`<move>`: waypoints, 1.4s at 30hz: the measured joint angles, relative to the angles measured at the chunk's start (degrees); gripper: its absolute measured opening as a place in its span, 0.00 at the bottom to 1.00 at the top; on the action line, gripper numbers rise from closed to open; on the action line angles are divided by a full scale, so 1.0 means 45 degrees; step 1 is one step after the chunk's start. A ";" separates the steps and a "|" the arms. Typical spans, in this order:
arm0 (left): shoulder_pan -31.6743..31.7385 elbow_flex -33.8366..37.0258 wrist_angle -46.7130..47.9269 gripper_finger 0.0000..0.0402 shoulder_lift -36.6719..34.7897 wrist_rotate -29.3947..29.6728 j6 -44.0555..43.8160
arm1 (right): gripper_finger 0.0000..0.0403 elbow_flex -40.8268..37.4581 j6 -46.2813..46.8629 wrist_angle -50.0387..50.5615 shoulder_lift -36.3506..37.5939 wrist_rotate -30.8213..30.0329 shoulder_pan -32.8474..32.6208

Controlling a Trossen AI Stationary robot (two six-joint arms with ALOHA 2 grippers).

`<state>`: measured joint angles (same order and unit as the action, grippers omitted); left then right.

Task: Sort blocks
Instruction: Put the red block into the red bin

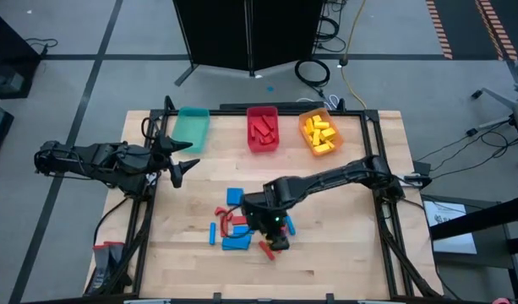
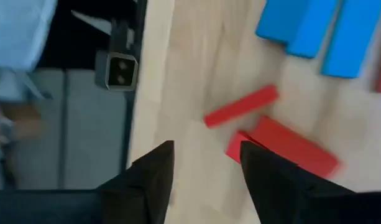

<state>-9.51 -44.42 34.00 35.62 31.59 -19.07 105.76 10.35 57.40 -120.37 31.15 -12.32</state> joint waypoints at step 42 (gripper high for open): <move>-0.0001 0.0000 -0.0027 0.75 0.0000 -0.1693 -0.0136 | 0.47 -0.1838 0.5024 -0.1711 0.0353 -0.2839 -0.1477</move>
<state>-9.52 -44.42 33.88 35.62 23.97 -19.68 97.49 32.96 49.70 -118.78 18.38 -18.97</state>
